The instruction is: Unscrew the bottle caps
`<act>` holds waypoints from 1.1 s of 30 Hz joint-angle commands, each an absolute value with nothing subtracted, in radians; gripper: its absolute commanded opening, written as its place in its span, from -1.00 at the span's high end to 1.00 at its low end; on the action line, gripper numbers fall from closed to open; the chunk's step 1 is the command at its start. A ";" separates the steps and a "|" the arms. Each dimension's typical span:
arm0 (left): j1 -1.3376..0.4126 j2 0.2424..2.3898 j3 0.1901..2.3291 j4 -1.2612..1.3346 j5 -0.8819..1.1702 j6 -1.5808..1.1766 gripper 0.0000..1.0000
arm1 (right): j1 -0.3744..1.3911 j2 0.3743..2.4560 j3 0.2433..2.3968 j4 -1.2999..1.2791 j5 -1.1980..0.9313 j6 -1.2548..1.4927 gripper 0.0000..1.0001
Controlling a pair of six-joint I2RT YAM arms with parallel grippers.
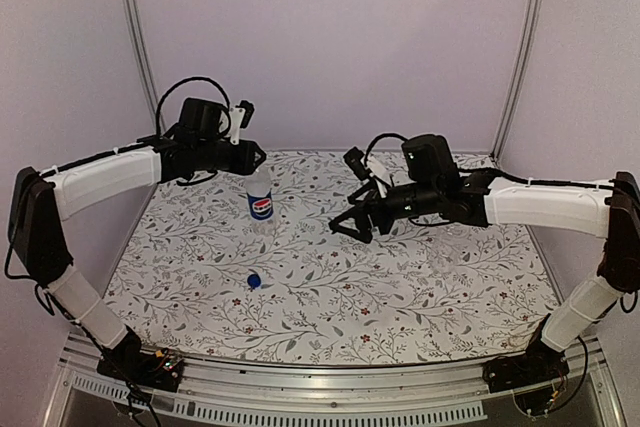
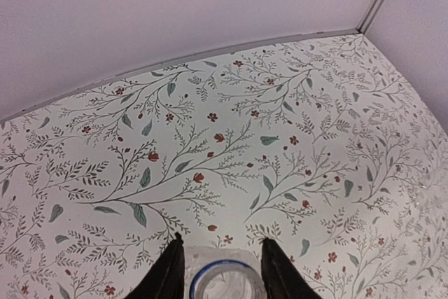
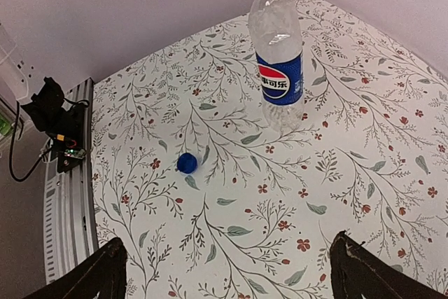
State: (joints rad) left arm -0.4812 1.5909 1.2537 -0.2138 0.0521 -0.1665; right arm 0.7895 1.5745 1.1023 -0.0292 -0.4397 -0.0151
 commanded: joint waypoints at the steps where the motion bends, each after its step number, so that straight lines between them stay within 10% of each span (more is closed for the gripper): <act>1: -0.475 1.572 1.236 -0.228 0.043 -0.167 0.18 | 0.785 1.543 1.086 -0.041 -0.423 -0.015 -0.98; 17: -0.475 1.519 1.254 -0.236 0.013 -0.162 -0.60 | 0.782 1.480 1.106 -0.133 -0.318 -0.005 -0.98; 33: -0.474 1.298 1.215 -0.255 0.003 -0.166 -0.99 | 0.704 1.275 1.248 -0.727 0.287 0.222 -0.94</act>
